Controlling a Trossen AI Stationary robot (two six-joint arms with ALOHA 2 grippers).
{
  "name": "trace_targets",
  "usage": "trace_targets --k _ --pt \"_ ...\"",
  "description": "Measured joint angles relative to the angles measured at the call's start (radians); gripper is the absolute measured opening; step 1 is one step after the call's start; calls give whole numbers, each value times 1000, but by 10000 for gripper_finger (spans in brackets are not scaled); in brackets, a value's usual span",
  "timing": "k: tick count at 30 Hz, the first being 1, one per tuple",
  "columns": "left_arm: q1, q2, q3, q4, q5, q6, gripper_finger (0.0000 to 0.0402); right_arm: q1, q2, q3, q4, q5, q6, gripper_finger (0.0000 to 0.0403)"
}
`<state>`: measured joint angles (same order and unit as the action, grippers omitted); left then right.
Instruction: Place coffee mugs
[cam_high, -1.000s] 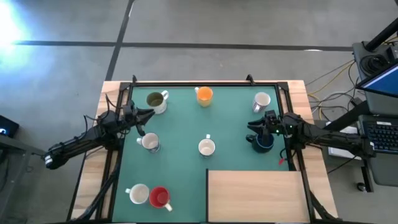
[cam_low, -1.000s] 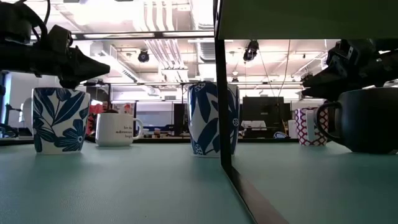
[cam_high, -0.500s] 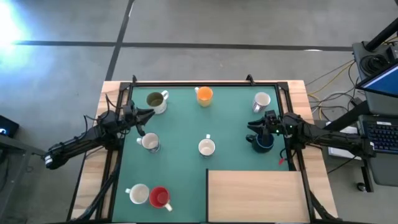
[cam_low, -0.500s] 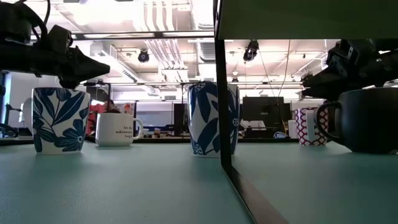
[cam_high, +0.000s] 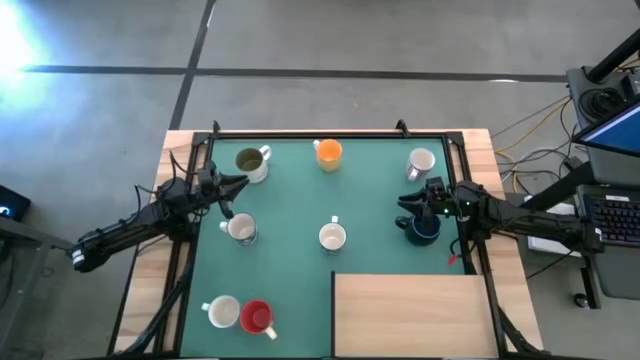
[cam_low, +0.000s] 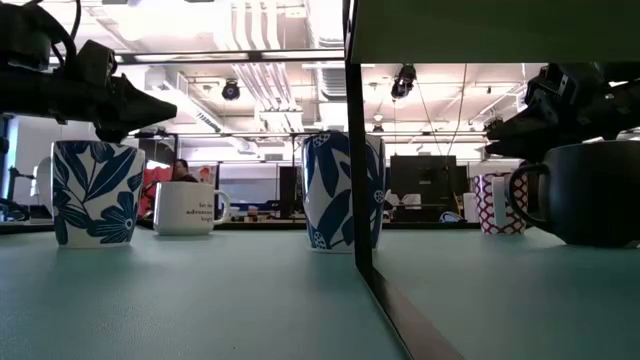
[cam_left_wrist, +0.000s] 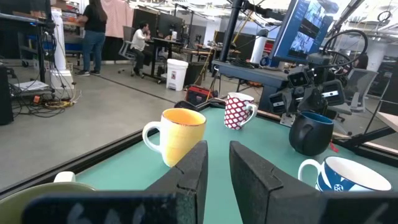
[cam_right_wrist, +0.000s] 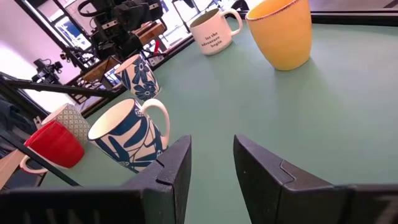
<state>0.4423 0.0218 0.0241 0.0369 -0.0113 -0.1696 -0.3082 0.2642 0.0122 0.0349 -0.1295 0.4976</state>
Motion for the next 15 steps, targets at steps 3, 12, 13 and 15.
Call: trace_targets --k 3,12,13,15 --pt "0 0 0 0 0 0 49 0 0 0 0 0 0 109" --pt "0 0 0 0 0 0 49 0 0 0 27 5 -8 109" --pt "0 0 0 0 0 0 49 0 0 0 28 6 -9 109" --pt "0 0 0 0 0 0 49 0 0 0 26 6 8 109"
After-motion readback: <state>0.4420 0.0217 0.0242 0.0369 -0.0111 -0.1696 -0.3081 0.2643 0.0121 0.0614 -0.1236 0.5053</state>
